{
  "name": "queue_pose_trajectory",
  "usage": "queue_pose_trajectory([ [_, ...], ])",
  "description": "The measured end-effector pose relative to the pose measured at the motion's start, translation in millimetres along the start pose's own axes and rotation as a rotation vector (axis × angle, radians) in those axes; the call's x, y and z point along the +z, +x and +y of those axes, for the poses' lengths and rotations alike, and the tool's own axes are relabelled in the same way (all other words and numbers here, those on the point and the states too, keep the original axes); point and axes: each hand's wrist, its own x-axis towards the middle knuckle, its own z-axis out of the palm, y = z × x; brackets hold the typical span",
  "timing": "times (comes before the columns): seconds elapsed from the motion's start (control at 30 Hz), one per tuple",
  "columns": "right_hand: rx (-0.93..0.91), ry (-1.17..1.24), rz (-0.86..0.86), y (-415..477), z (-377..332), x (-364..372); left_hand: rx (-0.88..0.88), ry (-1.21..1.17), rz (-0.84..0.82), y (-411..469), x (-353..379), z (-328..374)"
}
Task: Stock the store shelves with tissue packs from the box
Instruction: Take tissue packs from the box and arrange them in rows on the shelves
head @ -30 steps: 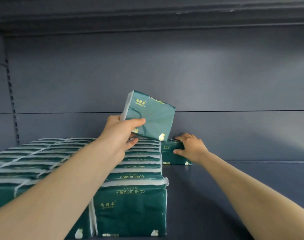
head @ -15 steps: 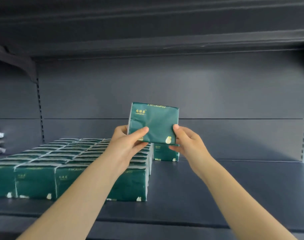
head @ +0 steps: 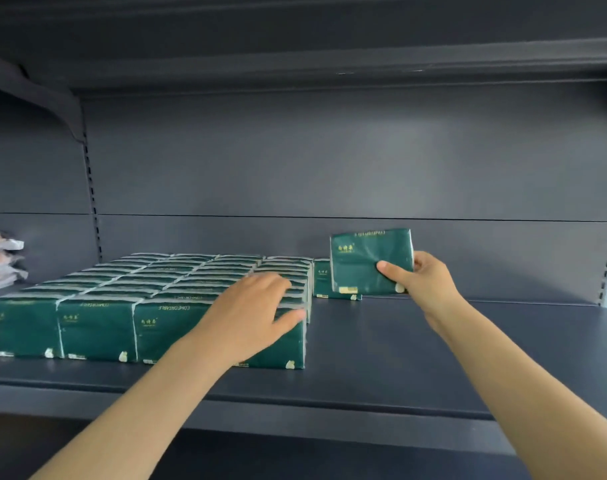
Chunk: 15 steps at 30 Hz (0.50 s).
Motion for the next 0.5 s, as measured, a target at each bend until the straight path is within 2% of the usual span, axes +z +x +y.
queue_pose_trajectory([
  [0.07, 0.059, -0.119, -0.002, 17.9, 19.7, 10.3, 0.084, 0.131, -0.054, -0.7, 9.9, -8.7],
  [0.13, 0.094, -0.226, 0.004, 35.3, 38.1, 22.6, 0.082, 0.193, -0.05, 3.4, 20.5, -17.6],
  [0.3, 0.108, -0.32, 0.058, 68.2, 72.6, 54.9, 0.153, 0.19, 0.197, 18.2, 49.5, -31.2],
  [0.4, 0.07, -0.346, 0.064, 82.2, 86.1, 69.6, 0.17, 0.143, 0.237, 20.6, 58.5, -34.7],
  [0.5, 0.024, -0.537, 0.063, 91.0, 90.8, 82.3, 0.16, 0.148, 0.247, 21.5, 61.1, -36.3],
])
